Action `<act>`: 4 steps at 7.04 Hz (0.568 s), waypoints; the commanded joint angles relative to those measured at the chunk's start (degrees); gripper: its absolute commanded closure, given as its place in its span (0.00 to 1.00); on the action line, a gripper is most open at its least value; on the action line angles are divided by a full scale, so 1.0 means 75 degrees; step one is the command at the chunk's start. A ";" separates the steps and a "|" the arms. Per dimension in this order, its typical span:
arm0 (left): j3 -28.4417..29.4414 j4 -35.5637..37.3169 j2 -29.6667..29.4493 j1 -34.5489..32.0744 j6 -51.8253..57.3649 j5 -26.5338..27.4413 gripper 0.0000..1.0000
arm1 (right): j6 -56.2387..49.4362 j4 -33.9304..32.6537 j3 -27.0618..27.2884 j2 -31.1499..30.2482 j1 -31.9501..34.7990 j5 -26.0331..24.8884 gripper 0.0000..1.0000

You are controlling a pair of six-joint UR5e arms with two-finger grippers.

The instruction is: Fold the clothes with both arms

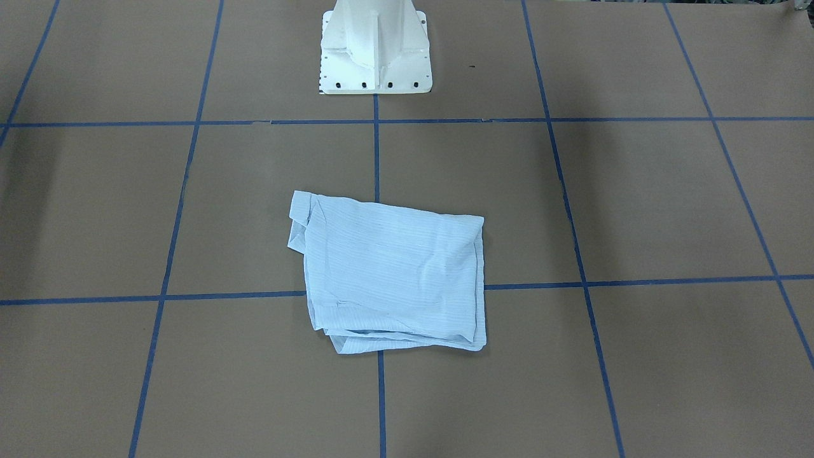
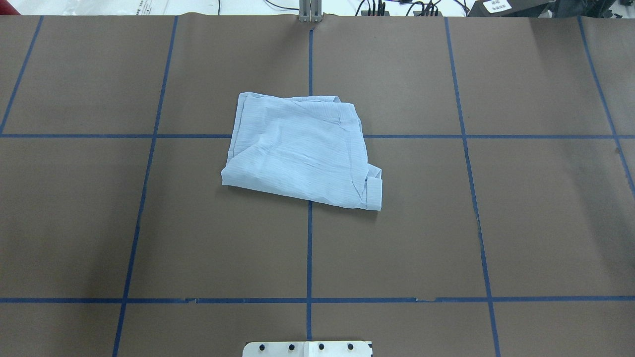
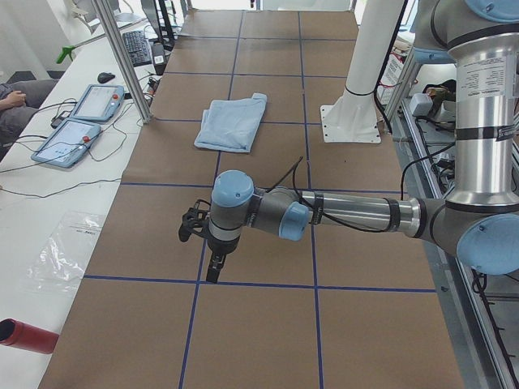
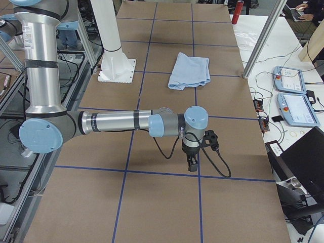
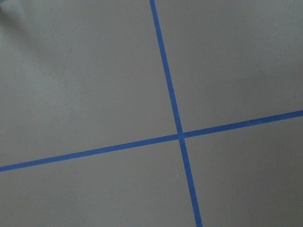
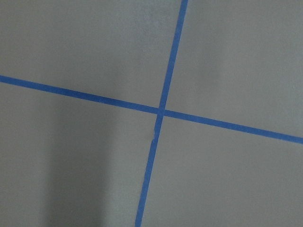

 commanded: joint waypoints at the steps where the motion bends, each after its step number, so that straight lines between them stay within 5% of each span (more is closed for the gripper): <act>1: -0.0053 0.1191 -0.0030 -0.0076 0.0867 -0.0017 0.00 | 0.0058 -0.0022 -0.0018 -0.0294 0.0278 0.0533 0.00; 4: -0.0112 0.1525 -0.0043 -0.0076 0.0845 -0.0239 0.00 | 0.0383 -0.0185 -0.0030 -0.0377 0.0407 0.0919 0.00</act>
